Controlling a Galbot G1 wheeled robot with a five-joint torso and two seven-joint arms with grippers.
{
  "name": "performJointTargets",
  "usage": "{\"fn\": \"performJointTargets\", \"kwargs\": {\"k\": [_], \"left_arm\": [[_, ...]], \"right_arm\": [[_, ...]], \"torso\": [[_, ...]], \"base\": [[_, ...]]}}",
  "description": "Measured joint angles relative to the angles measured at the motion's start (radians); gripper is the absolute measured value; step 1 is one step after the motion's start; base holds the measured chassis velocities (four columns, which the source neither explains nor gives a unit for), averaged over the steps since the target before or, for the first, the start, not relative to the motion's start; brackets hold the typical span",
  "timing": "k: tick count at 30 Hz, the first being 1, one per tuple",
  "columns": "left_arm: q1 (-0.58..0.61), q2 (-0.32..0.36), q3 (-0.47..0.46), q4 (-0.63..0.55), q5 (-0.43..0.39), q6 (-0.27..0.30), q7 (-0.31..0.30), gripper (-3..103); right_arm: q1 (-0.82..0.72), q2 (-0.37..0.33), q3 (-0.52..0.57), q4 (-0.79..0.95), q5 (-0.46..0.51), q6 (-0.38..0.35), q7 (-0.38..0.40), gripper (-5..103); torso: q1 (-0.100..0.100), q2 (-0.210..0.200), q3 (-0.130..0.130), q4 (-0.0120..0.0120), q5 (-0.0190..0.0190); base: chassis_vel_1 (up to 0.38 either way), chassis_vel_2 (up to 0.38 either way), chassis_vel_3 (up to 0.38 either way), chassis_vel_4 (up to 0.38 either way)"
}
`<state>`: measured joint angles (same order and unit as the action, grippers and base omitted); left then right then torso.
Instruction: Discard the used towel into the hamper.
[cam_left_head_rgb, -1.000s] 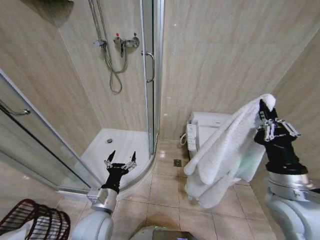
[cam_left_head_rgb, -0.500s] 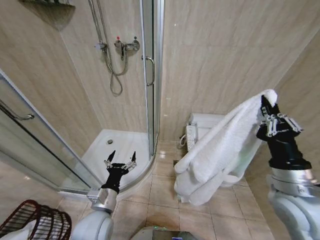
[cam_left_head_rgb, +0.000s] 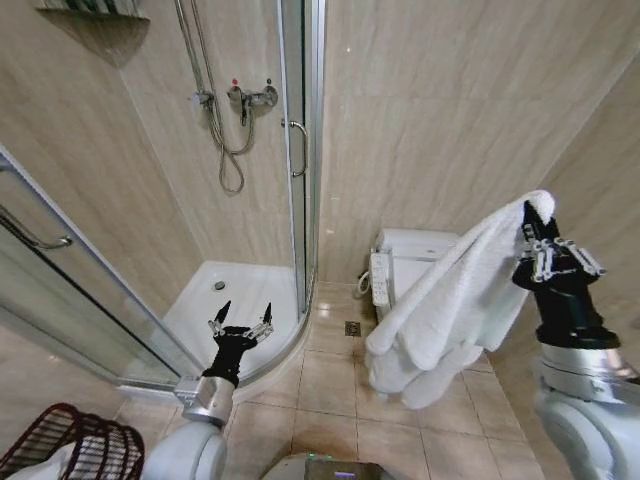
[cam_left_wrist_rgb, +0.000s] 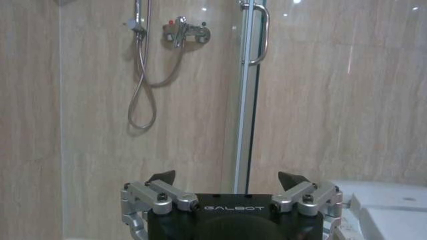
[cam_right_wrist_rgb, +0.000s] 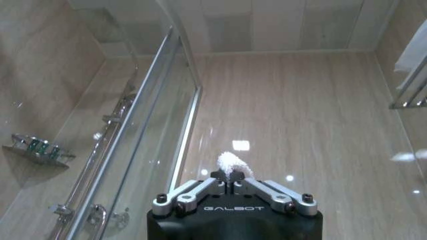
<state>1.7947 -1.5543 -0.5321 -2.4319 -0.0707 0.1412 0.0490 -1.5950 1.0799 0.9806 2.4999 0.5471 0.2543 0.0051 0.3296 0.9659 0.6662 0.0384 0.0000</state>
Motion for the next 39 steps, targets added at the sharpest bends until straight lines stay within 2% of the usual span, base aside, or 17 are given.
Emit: {"fn": "performJointTargets", "kwargs": {"k": [16, 39], "left_arm": [[0.000, 0.000, 0.000, 0.000, 0.000, 0.000, 0.000, 100], [0.000, 0.000, 0.000, 0.000, 0.000, 0.000, 0.000, 100]], "right_arm": [[0.051, -0.038, -0.006, 0.000, 0.013, -0.012, 0.005, 2], [0.016, -0.008, 0.009, 0.000, 0.004, -0.009, 0.002, 2]], "torso": [[0.027, 0.061, 0.033, 0.0000, 0.0000], [0.078, 0.176, 0.097, 0.0000, 0.0000]], "base": [[0.000, 0.000, 0.000, 0.000], [0.000, 0.000, 0.000, 0.000]]}}
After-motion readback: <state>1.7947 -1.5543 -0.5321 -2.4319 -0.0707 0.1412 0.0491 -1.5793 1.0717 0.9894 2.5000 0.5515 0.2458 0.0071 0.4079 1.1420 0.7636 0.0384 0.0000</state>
